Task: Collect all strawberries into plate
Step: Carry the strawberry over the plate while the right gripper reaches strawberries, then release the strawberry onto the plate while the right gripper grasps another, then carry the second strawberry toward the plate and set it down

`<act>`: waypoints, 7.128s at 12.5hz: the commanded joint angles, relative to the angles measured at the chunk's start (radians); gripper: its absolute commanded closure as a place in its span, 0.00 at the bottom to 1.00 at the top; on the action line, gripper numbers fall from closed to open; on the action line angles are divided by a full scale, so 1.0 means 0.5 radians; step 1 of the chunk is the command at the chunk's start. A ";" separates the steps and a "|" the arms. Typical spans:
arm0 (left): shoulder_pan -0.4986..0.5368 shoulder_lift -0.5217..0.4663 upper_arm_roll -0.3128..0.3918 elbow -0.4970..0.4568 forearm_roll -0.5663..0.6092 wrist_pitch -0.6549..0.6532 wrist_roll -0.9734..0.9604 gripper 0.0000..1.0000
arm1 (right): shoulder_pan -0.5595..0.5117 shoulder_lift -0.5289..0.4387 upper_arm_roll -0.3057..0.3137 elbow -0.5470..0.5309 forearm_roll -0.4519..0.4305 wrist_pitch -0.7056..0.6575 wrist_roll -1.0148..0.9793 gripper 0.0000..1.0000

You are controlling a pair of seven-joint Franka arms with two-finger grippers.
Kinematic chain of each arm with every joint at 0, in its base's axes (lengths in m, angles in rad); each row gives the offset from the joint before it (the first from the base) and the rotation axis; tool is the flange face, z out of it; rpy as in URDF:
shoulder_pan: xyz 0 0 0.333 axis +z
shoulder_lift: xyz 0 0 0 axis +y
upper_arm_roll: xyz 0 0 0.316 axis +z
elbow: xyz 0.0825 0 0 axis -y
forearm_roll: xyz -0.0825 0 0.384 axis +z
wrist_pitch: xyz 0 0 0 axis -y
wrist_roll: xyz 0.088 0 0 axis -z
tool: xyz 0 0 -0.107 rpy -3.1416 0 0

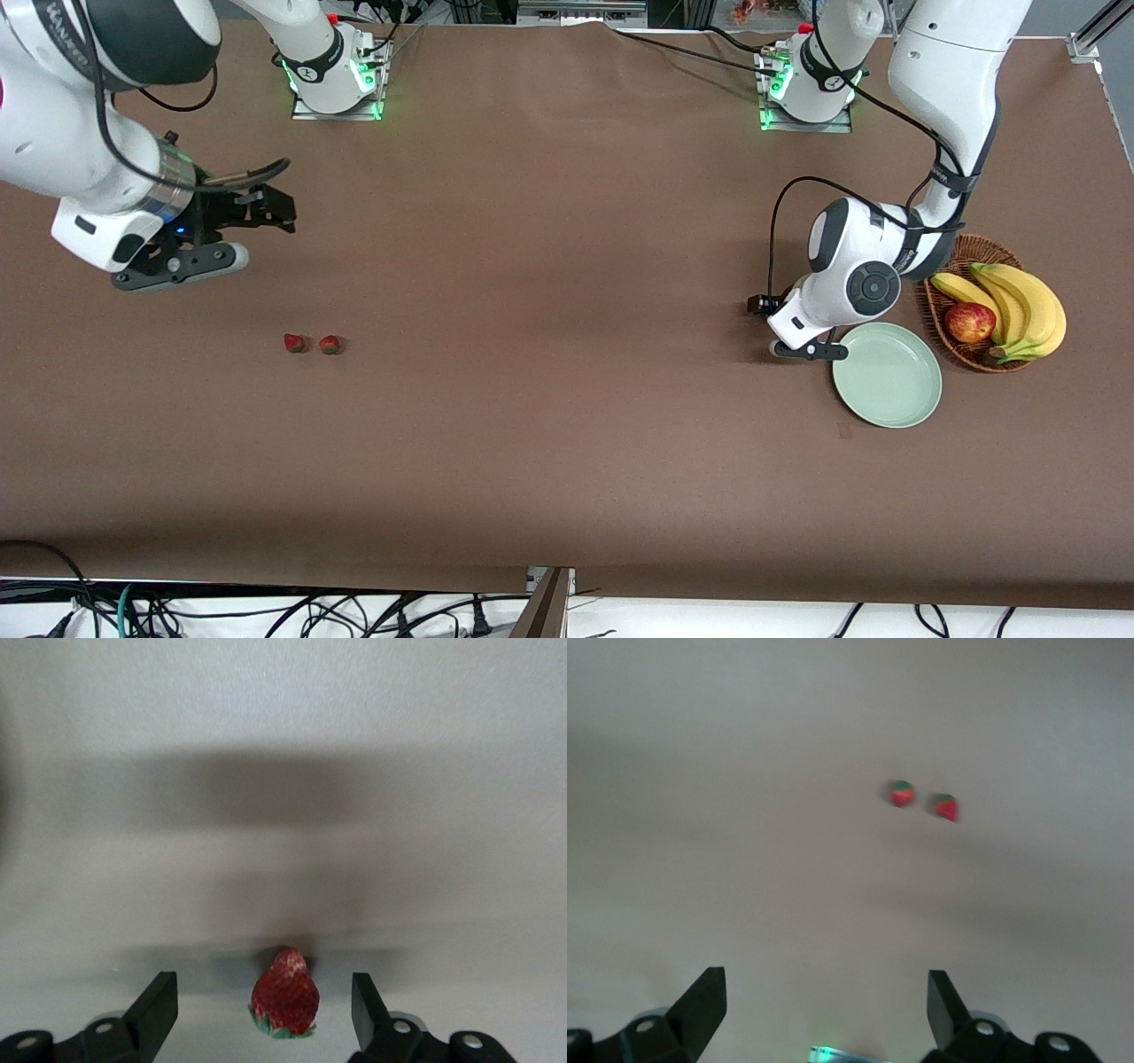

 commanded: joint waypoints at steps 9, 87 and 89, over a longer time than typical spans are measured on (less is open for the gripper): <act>0.005 -0.068 -0.036 -0.099 0.027 0.052 -0.015 0.81 | -0.029 0.210 0.017 -0.884 -0.083 1.174 -0.002 0.00; 0.279 -0.065 -0.005 0.334 0.002 -0.178 0.587 0.00 | 0.980 0.941 -0.240 0.415 1.933 1.549 1.726 0.01; 0.269 -0.111 -0.066 0.233 0.002 -0.172 0.382 0.00 | 0.980 0.913 -0.476 0.412 1.933 1.157 1.478 0.01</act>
